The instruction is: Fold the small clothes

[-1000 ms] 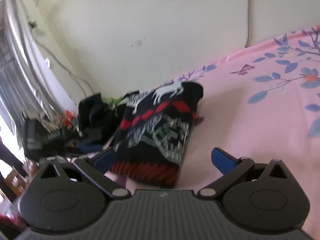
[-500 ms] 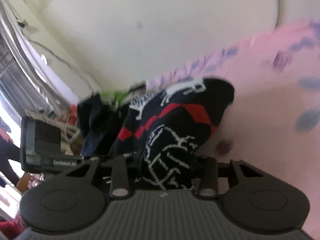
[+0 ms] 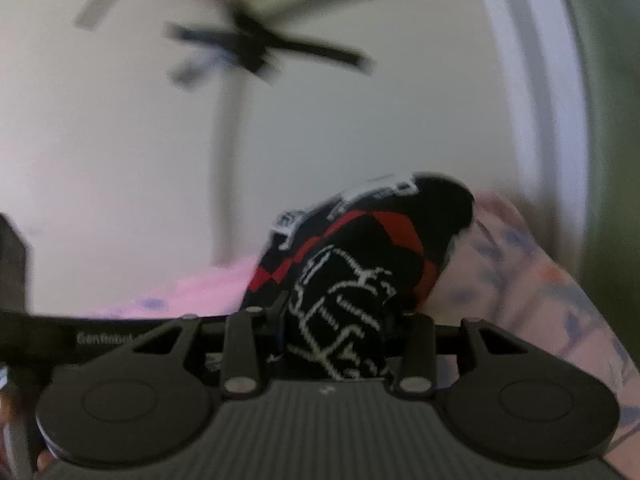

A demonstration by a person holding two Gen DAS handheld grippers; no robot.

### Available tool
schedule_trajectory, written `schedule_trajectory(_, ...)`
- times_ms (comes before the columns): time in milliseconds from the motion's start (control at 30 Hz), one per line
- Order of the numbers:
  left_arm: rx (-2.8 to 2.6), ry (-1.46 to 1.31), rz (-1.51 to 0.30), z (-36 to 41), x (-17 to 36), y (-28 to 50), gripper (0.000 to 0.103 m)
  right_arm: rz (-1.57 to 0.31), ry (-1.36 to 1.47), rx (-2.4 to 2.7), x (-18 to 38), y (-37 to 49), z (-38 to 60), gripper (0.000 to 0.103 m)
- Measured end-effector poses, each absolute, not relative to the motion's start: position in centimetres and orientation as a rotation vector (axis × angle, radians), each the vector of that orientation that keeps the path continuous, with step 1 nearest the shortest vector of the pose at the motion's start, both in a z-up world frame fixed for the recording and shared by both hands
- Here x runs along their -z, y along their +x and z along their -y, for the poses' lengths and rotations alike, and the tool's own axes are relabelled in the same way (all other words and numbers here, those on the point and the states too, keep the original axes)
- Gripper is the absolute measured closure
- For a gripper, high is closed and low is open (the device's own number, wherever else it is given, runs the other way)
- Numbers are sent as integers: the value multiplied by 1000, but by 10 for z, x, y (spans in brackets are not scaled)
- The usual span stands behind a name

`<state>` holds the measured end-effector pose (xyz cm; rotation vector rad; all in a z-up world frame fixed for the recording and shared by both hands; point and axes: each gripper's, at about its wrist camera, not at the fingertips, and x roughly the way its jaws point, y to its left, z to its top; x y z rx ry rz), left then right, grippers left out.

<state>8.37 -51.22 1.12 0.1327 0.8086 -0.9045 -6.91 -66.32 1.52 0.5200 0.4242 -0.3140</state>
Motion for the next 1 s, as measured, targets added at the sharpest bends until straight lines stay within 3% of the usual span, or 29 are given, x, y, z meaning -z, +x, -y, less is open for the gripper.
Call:
schedule_trajectory(100, 821, 161, -745, 521, -1, 76, 26, -397, 533, 326, -5, -73, 666, 54)
schedule_trajectory(167, 801, 187, -724, 516, -3, 70, 24, -416, 488, 339, -11, -70, 660, 49)
schedule_trajectory(267, 767, 226, -675, 497, -18, 58, 21, -394, 490, 409, -18, -87, 656, 29)
schedule_trajectory(300, 749, 248, -646, 483, -23, 53, 13, -371, 468, 445, -21, -98, 647, 21)
schedule_trajectory(333, 729, 268, -611, 471, -28, 45, 5, -355, 445, 471, -25, -106, 639, 18)
schedule_trajectory(400, 692, 304, -534, 444, -34, 27, 0, -331, 412, 494, -31, -131, 614, 16)
schedule_trajectory(500, 674, 364, -491, 408, -32, -3, 0, -334, 433, 455, -28, -165, 575, 8)
schedule_trajectory(767, 649, 348, -582, 319, -6, -68, 0, -363, 374, 412, -15, -232, 456, 7)
schedule_trajectory(1000, 630, 302, -605, 276, 6, -101, 0, -408, 443, 443, 0, -253, 415, 7)
